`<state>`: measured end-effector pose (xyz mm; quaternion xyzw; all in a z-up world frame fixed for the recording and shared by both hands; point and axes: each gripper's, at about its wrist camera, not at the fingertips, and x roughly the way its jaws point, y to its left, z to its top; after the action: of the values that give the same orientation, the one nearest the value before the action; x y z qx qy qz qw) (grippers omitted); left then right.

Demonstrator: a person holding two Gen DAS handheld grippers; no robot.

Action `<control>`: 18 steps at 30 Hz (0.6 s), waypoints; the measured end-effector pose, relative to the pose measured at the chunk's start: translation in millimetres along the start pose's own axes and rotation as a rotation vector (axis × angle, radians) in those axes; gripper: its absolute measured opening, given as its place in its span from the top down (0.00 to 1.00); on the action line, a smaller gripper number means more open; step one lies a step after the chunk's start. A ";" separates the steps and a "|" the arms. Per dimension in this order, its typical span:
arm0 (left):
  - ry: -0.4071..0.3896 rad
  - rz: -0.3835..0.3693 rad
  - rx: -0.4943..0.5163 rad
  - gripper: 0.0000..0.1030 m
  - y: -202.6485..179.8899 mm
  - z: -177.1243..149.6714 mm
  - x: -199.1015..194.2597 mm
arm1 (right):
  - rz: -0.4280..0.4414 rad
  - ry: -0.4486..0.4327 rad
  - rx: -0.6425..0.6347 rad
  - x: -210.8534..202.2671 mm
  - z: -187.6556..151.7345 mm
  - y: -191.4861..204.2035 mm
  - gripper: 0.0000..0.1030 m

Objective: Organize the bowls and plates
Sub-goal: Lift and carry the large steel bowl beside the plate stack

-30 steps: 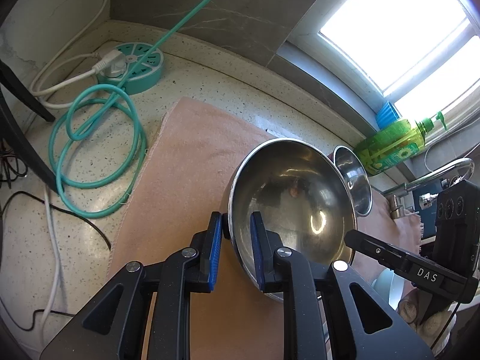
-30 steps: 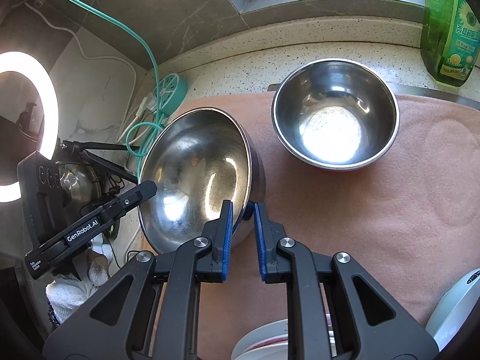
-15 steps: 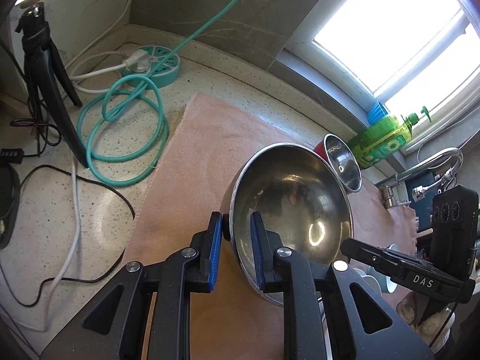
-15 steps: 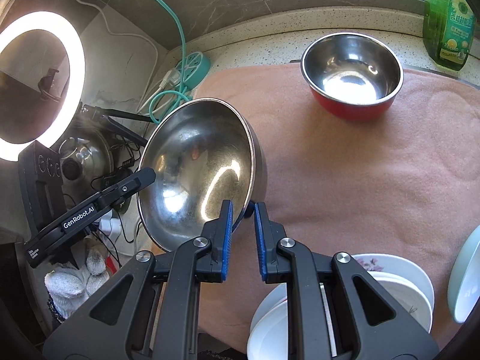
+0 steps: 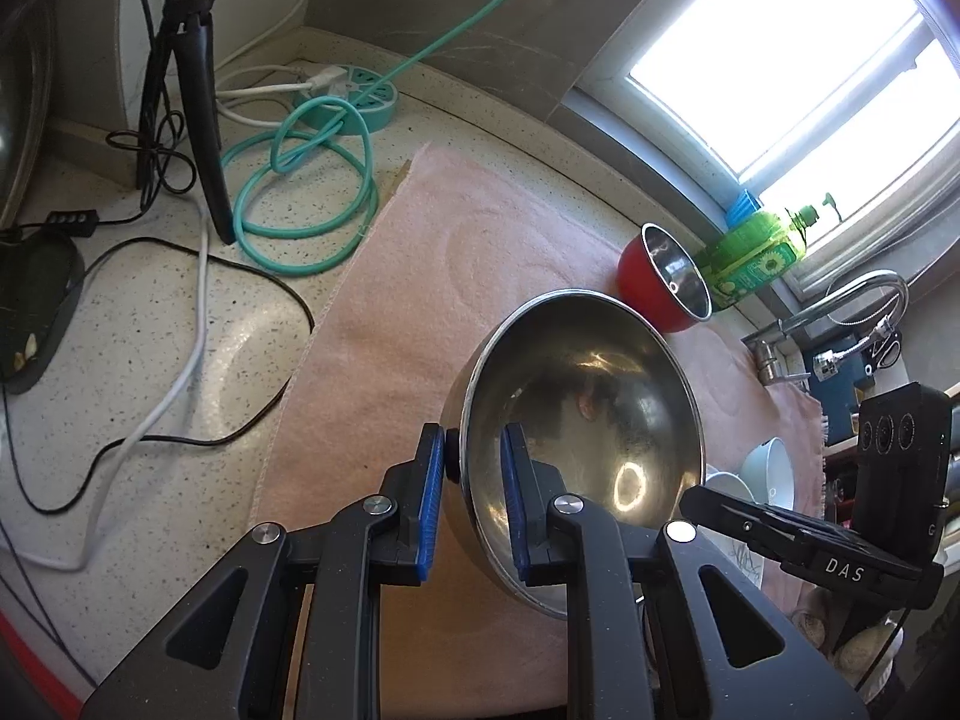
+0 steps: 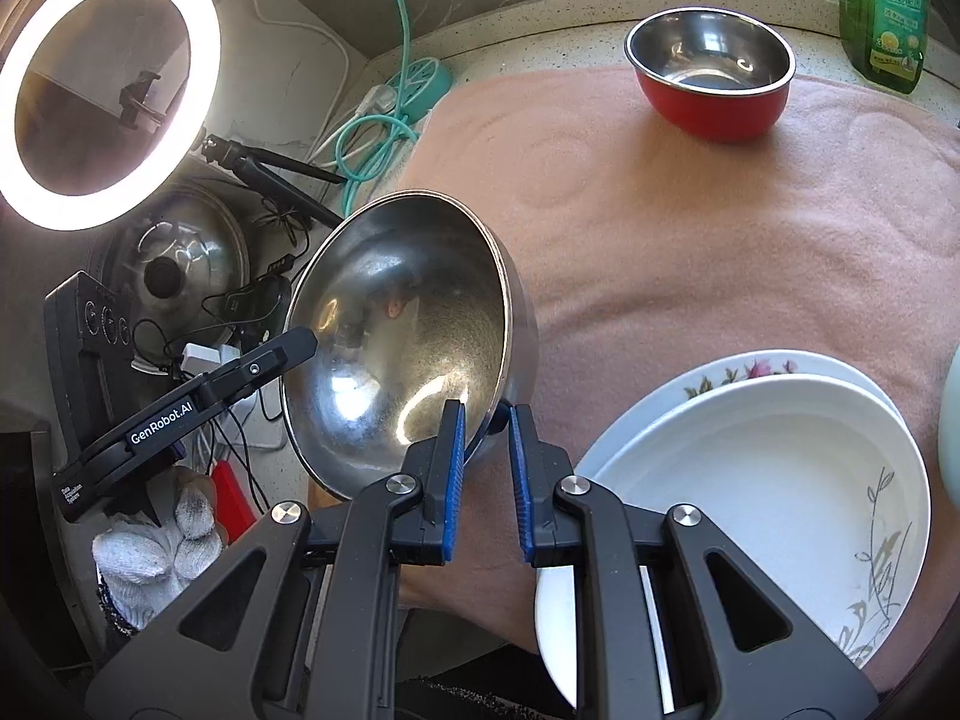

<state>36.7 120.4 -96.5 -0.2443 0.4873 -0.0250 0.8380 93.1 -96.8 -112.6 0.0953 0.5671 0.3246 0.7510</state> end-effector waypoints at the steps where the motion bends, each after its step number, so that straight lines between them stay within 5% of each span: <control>1: 0.002 0.000 0.000 0.84 0.7 -3.4 -1.5 | 0.001 0.003 0.002 0.5 -3.7 0.3 0.85; 18: 0.029 0.006 -0.021 0.84 13.3 -40.2 -9.4 | 0.003 0.061 0.001 12.4 -35.3 3.4 0.85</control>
<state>-4.1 119.2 -111.0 -0.2513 0.5004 -0.0210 0.8283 61.5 -94.7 -132.5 0.0867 0.5899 0.3282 0.7327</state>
